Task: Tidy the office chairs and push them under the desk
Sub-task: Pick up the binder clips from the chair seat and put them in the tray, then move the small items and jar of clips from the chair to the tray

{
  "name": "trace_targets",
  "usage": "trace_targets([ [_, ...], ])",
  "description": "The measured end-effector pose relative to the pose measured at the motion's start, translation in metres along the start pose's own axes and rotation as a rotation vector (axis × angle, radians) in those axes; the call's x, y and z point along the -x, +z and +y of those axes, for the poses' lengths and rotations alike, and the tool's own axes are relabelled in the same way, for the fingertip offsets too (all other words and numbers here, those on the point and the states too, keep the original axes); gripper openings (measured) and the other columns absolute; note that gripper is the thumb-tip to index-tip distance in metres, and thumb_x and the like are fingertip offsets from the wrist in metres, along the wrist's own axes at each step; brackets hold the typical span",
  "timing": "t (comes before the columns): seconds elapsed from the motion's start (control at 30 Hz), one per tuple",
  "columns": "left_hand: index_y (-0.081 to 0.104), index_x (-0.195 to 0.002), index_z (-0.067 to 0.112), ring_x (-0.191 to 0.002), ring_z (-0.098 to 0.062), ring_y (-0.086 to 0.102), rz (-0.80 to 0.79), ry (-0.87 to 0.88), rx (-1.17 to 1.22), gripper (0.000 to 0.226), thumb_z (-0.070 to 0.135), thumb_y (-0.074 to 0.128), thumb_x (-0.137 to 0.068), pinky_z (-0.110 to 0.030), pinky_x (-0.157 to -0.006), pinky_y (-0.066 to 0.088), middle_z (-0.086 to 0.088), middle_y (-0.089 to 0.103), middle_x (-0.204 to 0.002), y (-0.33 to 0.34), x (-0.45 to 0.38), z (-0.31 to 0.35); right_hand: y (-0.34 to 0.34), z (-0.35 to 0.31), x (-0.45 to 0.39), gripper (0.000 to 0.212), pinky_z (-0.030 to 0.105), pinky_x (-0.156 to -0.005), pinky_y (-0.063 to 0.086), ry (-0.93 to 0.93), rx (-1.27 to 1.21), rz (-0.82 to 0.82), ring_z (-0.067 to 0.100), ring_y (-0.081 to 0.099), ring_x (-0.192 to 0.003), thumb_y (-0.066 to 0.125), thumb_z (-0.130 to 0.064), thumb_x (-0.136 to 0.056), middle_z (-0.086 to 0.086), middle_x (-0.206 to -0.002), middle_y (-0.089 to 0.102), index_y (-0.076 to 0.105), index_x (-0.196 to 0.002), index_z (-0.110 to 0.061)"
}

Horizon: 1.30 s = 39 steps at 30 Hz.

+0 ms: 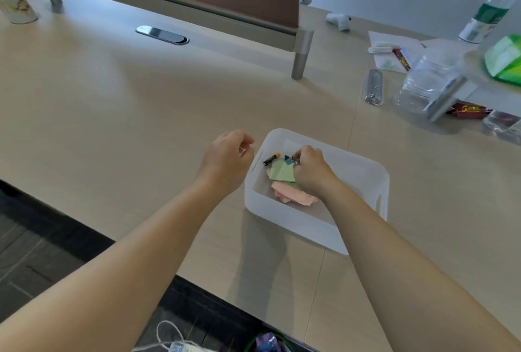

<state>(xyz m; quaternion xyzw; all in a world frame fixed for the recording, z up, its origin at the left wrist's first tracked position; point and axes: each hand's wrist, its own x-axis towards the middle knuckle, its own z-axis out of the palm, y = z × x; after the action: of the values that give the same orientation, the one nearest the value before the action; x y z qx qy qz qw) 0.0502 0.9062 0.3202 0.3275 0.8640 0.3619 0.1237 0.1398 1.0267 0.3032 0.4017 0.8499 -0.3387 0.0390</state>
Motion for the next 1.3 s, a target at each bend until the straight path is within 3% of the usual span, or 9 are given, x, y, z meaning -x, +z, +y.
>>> trace_targets([
  [0.13,0.057,-0.112,0.005,-0.101,-0.023,0.052,-0.023,-0.016,0.024,0.025,0.011,0.044,-0.091,-0.022,-0.083,0.034,-0.012,0.059,-0.115,-0.005,-0.002,-0.009,0.002,-0.006,-0.011,0.047,0.032,-0.107,0.027,0.010,-0.147,-0.031,0.030,0.034,-0.129,0.035,-0.003,-0.092,0.014,-0.146,0.021,0.026,-0.138,-0.006],
  [0.23,0.057,-0.112,0.006,-0.102,-0.021,0.052,-0.036,-0.014,0.039,0.026,0.012,0.045,-0.091,-0.020,-0.081,0.034,-0.011,0.059,-0.116,-0.005,-0.001,-0.010,-0.001,-0.004,-0.010,0.048,0.032,-0.108,0.028,0.001,-0.236,-0.003,0.026,0.034,-0.133,0.033,-0.001,-0.092,0.013,-0.146,0.034,0.028,-0.139,-0.007],
  [0.43,0.058,-0.111,0.008,-0.089,-0.013,0.047,-0.038,0.003,0.078,0.025,0.013,0.045,-0.090,-0.021,-0.079,0.034,-0.004,0.057,-0.105,-0.008,0.014,0.003,-0.016,-0.005,0.018,0.030,0.035,-0.090,0.043,-0.097,-0.403,0.254,0.025,0.054,-0.106,0.038,-0.005,-0.090,0.016,-0.120,0.059,0.052,-0.118,-0.004],
  [0.6,0.059,-0.109,0.007,-0.088,-0.013,0.048,0.026,0.011,0.094,0.024,0.014,0.046,-0.091,-0.022,-0.077,0.035,0.002,0.053,-0.098,-0.025,0.050,0.021,-0.026,-0.020,0.059,0.012,0.031,-0.075,0.041,-0.244,-0.462,0.252,0.022,0.054,-0.087,0.044,-0.007,-0.088,0.006,-0.090,0.059,0.054,-0.088,-0.014],
  [0.67,0.059,-0.110,0.008,-0.089,-0.013,0.048,0.065,-0.005,0.088,0.024,0.015,0.045,-0.091,-0.023,-0.078,0.036,0.000,0.055,-0.101,-0.037,0.073,0.022,-0.024,-0.029,0.079,0.017,0.029,-0.070,0.042,-0.293,-0.484,0.238,0.022,0.053,-0.082,0.044,-0.008,-0.087,0.002,-0.078,0.057,0.051,-0.076,-0.018],
  [0.9,0.056,-0.116,0.005,-0.091,-0.011,0.049,0.236,-0.112,0.013,0.028,0.016,0.044,-0.093,-0.022,-0.080,0.038,-0.010,0.063,-0.115,-0.084,0.180,-0.002,0.019,-0.065,0.157,0.025,0.035,-0.070,0.042,-0.469,-0.491,0.033,0.023,0.052,-0.078,0.046,-0.006,-0.086,-0.001,-0.068,0.052,0.046,-0.067,-0.022],
  [1.23,0.060,-0.106,0.007,-0.088,-0.013,0.051,0.563,-0.398,-0.031,0.021,0.015,0.047,-0.091,-0.024,-0.076,0.036,0.000,0.058,-0.097,-0.174,0.339,-0.061,0.115,-0.146,0.264,0.013,0.029,-0.067,0.042,-0.659,-0.483,-0.319,0.023,0.052,-0.082,0.048,-0.007,-0.087,0.009,-0.087,0.058,0.054,-0.078,-0.014],
  [1.3,0.060,-0.106,0.007,-0.087,-0.015,0.051,0.611,-0.470,-0.038,0.021,0.015,0.048,-0.091,-0.024,-0.076,0.035,0.001,0.056,-0.095,-0.190,0.370,-0.074,0.138,-0.161,0.284,0.019,0.028,-0.067,0.042,-0.688,-0.463,-0.388,0.021,0.052,-0.081,0.047,-0.009,-0.087,0.008,-0.088,0.058,0.052,-0.073,-0.020],
])
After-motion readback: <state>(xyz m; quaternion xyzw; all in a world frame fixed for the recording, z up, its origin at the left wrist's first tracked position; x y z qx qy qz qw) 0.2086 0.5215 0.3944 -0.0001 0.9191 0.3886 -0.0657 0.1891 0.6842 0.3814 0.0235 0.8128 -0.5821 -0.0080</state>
